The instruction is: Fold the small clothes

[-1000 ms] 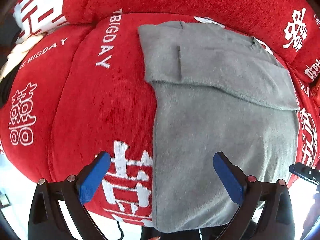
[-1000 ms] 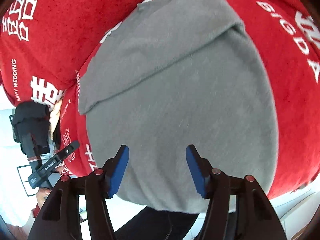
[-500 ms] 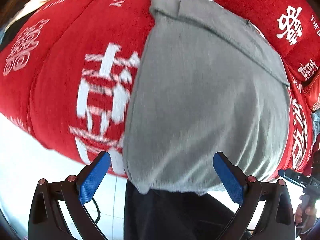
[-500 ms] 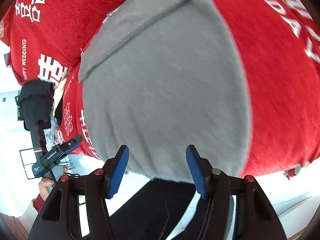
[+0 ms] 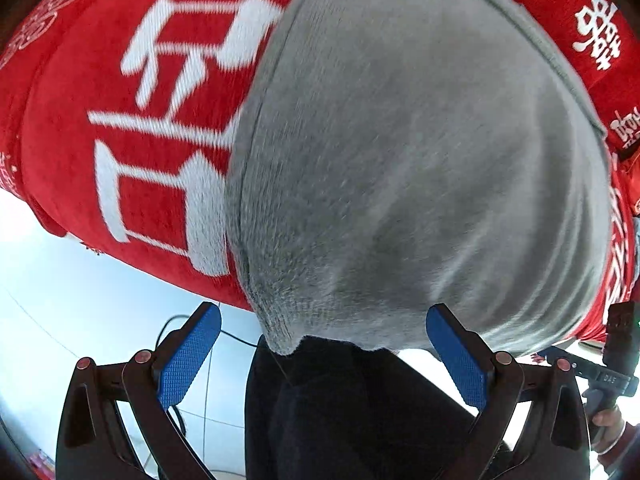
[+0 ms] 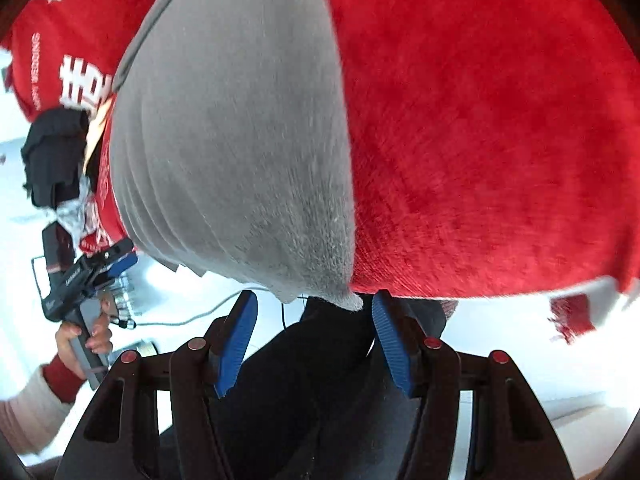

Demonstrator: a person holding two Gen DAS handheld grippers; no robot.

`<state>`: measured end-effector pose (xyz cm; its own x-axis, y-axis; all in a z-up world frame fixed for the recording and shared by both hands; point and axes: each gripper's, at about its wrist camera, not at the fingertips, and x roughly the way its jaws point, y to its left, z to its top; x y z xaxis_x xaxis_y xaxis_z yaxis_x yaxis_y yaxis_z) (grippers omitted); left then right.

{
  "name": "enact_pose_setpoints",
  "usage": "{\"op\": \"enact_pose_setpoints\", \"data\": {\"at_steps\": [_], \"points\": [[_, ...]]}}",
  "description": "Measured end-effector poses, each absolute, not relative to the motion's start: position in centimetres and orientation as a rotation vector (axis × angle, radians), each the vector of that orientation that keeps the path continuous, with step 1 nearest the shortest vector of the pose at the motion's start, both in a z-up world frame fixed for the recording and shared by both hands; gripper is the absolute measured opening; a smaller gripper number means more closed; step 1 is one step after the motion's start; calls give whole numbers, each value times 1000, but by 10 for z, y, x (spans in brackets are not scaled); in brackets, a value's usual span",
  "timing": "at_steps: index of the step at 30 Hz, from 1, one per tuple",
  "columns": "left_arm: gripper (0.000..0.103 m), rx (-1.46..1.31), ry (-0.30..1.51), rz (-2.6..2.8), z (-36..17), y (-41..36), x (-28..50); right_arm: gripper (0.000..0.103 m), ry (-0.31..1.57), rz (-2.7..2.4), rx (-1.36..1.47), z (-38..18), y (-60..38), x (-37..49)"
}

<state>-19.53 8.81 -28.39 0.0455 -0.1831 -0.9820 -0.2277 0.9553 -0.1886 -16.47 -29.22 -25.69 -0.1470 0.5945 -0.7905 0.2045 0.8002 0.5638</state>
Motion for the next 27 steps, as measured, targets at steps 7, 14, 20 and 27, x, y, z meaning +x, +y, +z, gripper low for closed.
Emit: {"op": "enact_pose_setpoints", "data": {"at_steps": [7,14,20,27], "points": [[69,-362,1510,-38,-279,82,-199,57,1732,436,708,-266,-276,-165],[13,-444,1463,-156,-235,78,-195,8,1650,477,978,-244,-283,-162],[13,-518,1310,-193,-172,81,-159,8,1512,553,1062,-194,-293,-138],[13,-570,1169,-231,-141,104,-82,8,1302,545,1160,-153,-319,-78]]}}
